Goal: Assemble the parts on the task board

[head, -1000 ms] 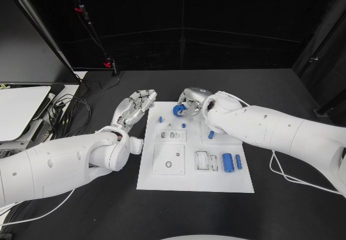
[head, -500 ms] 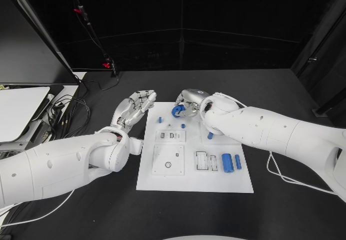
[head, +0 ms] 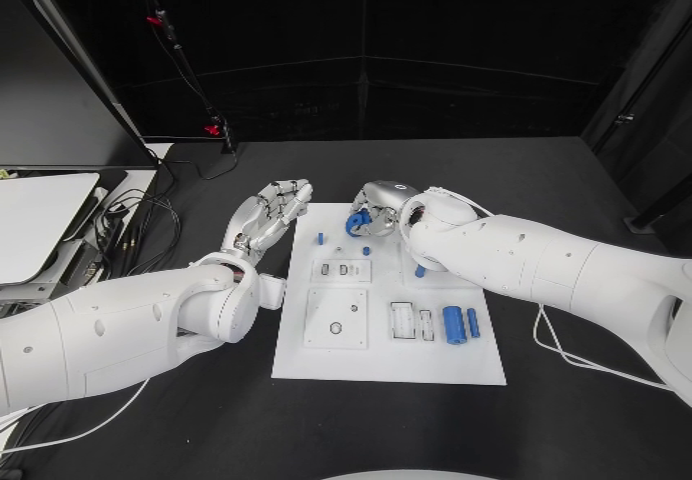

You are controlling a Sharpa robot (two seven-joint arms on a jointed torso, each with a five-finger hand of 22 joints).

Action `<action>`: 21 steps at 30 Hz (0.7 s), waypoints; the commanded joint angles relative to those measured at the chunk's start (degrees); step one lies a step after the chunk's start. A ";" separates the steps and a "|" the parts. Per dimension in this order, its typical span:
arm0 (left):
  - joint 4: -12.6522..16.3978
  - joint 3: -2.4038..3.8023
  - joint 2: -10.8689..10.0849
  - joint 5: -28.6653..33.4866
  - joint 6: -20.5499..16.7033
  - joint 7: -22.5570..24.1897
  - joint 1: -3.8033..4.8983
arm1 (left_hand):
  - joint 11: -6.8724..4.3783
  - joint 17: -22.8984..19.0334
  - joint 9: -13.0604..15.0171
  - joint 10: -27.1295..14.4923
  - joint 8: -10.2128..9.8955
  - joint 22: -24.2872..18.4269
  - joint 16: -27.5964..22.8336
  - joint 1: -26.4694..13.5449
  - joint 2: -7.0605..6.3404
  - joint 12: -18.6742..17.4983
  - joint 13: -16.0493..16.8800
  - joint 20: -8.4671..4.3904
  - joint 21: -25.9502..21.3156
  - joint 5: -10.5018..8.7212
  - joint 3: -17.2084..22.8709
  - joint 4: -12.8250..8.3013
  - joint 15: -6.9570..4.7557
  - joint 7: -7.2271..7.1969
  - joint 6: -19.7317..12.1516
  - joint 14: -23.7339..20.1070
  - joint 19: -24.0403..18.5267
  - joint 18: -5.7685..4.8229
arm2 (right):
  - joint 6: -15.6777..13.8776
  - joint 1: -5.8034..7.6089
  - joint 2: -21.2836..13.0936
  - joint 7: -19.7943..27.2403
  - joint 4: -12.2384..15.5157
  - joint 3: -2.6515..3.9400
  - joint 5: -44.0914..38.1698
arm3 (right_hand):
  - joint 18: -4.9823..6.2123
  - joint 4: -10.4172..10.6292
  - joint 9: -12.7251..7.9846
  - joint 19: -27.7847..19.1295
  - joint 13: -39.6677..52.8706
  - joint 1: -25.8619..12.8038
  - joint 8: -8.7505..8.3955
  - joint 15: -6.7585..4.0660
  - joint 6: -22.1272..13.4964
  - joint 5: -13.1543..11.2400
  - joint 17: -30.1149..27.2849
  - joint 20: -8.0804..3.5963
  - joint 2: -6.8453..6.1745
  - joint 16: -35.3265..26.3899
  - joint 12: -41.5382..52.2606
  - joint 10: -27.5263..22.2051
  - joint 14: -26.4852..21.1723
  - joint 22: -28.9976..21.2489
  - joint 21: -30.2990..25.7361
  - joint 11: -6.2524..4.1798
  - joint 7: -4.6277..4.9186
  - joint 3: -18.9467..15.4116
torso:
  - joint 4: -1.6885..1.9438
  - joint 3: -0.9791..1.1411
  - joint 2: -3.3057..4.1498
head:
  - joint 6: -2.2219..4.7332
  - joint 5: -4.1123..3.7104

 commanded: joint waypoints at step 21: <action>-0.10 0.05 0.08 -0.33 0.64 12.79 0.07 | 0.04 0.09 -0.03 0.31 -0.21 0.06 0.28 0.07 0.39 -0.06 0.02 -0.04 0.36 0.43 -0.39 0.04 -0.04 9.21 0.35 0.29 0.03 0.27 | -0.31 -0.61 -1.10 -0.69 0.48 -0.24 -0.65 | -0.43 -0.14 0.06 5.98 15.08 -1.56 -2.72 -0.27 -3.35 -1.97 15.10 -0.50 0.04 0.14 0.15 5.86 6.06 15.07 0.18 -0.29 0.19 -1.02 | 0.03 -0.01 0.00 | 0.37 -0.23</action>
